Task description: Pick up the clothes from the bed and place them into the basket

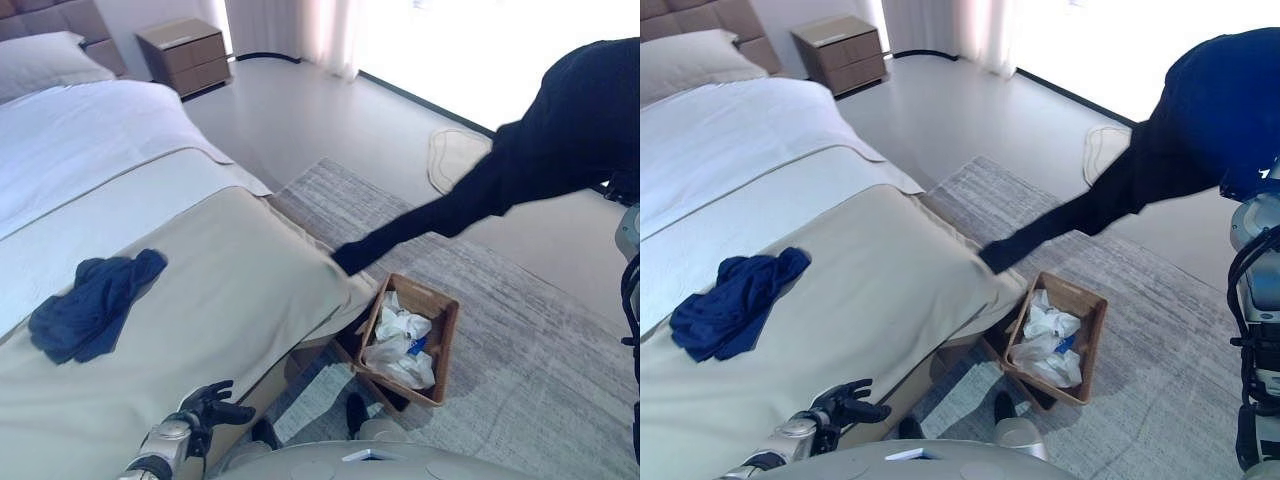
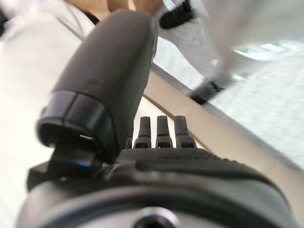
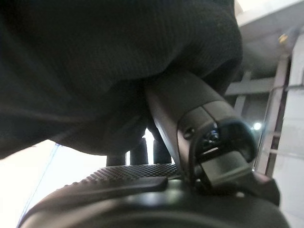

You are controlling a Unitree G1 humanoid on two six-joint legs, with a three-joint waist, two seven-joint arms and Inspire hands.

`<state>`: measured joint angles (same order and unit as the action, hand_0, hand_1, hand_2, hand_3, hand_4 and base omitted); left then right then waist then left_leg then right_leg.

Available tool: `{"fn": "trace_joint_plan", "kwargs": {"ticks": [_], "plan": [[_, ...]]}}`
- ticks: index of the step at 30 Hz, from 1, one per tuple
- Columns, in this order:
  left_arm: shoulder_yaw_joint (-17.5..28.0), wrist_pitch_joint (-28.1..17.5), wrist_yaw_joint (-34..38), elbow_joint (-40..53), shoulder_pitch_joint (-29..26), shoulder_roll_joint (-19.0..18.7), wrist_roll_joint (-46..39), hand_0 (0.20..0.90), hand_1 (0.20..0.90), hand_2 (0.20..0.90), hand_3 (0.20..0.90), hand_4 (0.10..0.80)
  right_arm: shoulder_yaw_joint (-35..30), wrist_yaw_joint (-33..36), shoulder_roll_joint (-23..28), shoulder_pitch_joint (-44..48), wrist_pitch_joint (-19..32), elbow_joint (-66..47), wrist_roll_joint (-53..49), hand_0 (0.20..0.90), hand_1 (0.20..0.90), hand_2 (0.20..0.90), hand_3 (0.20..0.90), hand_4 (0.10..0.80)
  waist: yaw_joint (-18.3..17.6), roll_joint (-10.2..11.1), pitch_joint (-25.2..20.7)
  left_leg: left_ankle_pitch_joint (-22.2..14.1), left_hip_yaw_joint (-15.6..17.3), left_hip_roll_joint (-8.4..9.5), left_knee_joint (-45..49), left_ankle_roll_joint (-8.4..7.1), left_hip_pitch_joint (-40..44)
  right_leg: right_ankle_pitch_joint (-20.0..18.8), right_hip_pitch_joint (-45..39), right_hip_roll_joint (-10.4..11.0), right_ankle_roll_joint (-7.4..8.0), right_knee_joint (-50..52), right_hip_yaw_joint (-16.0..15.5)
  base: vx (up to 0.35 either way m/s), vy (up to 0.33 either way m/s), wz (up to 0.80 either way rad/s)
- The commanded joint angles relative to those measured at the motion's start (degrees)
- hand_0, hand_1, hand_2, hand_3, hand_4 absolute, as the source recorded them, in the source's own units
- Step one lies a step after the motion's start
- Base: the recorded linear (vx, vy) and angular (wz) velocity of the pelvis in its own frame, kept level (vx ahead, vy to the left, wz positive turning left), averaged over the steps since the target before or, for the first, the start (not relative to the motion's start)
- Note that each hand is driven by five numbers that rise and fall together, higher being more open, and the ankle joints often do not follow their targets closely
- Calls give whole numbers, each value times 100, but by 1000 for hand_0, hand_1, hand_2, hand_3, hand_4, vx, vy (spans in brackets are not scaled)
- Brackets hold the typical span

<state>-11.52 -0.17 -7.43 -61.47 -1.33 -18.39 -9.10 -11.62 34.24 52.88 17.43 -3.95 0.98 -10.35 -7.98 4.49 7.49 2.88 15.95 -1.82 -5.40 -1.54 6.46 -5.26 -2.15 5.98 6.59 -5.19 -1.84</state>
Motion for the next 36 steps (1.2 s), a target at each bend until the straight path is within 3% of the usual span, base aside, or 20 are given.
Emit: {"fn": "trace_joint_plan", "kwargs": {"ticks": [1, 5, 10, 17, 22, 27, 36], "plan": [[-248, -6, -109, -218, -236, -159, 76, 900, 900, 900, 900, 800, -369, -380, 597, 566, 307, -489, 372, 300, 300, 300, 200, 100, 318, -19, -277, -949, -372, 227, 205, 394, 119, 391, 132, -160, 69, 548, -185, -21, -96, -19], [-252, 54, -64, -312, -249, -210, 164, 900, 900, 900, 900, 800, -82, -1155, 522, 460, -26, -122, 183, 300, 300, 300, 200, 100, 295, -9, -148, -960, -318, 187, 315, 395, -11, 404, 270, -167, 38, 603, -180, -46, -114, -15], [-239, 18, 50, -300, -375, -328, 72, 900, 900, 900, 900, 800, 314, -1658, 324, 516, -56, 414, 253, 300, 300, 300, 200, 100, 277, -88, 211, -903, -322, 141, 402, 368, -285, 443, 558, -159, -12, 715, -212, -120, -102, -5], [-347, -185, 190, -80, -761, -249, -296, 900, 900, 900, 900, 800, 917, -1582, -62, 952, -91, 902, 664, 300, 300, 300, 200, 100, 207, -356, 882, -705, -374, 124, 461, 268, -798, 429, 1028, -165, -118, 786, -230, -161, -58, -4], [-479, -394, 195, 253, -906, -116, -536, 900, 900, 900, 900, 800, 1113, -1496, -190, 1110, -552, 1086, 791, 300, 300, 300, 200, 100, 168, -548, 1248, -583, -422, 114, 493, 174, -1091, 407, 1243, -198, -205, 774, -262, -79, -38, -5], [-556, -443, 137, 487, -998, -53, -626, 900, 900, 900, 900, 800, 1204, -1634, -398, 915, -1030, 1277, 1022, 300, 300, 300, 200, 100, 128, -622, 1433, -528, -445, 99, 521, 100, -1200, 435, 1348, -189, -266, 836, -341, -2, -20, -1], [-783, -532, 141, 486, -1354, -107, -850, 900, 900, 900, 900, 800, 1756, -1635, -552, 1054, -1248, 2478, 1475, 300, 300, 300, 200, 100, 164, -753, 1792, -505, -507, 77, 775, 33, -1491, 582, 1644, -114, -346, 1211, -510, -10, -51, 0]]}}
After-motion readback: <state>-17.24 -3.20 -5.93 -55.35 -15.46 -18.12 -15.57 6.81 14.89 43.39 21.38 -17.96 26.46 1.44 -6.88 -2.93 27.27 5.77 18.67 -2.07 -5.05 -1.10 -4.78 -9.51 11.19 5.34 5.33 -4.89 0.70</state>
